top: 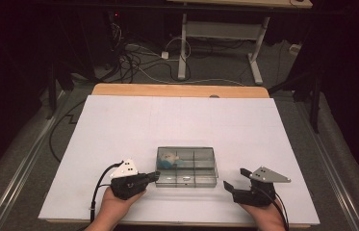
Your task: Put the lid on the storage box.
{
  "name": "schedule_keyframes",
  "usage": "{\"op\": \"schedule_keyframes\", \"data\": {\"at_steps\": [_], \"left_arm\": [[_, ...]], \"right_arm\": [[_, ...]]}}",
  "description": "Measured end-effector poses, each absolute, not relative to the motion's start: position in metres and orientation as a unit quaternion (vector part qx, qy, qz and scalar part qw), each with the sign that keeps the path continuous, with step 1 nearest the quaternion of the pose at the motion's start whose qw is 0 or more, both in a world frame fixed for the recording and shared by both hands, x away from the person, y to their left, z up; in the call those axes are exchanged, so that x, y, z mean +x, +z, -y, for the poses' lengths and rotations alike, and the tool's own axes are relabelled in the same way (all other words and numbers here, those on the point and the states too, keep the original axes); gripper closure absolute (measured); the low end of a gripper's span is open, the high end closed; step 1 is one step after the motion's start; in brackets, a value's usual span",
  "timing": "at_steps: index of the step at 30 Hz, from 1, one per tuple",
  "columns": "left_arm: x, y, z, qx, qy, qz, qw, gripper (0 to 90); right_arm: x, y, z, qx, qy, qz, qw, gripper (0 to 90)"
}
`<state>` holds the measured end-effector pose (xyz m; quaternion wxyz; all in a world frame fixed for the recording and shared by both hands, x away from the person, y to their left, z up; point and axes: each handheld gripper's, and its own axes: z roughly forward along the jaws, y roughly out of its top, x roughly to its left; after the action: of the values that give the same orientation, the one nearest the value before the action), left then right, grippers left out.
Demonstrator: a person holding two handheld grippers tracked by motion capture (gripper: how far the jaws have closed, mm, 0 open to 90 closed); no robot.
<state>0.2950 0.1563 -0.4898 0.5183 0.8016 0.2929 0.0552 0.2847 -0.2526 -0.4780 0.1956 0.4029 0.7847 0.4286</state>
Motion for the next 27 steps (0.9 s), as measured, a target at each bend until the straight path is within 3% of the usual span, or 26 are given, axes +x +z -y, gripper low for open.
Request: {"op": "schedule_keyframes", "data": {"at_steps": [5, 16, 27], "left_arm": [[0.292, -0.49, -0.16, 0.801, 0.058, -0.293, 0.519, 87.3], [0.286, -0.494, -0.172, 0.8, 0.06, -0.302, 0.515, 87.4], [0.285, -0.499, -0.196, 0.803, 0.1, -0.327, 0.488, 87.3]], "right_arm": [[0.28, -0.478, 0.256, 0.402, 0.422, -0.79, 0.191, 0.2], [0.278, -0.479, 0.252, 0.396, 0.412, -0.795, 0.203, 0.1], [0.275, -0.479, 0.25, 0.389, 0.411, -0.796, 0.216, 0.2]]}}
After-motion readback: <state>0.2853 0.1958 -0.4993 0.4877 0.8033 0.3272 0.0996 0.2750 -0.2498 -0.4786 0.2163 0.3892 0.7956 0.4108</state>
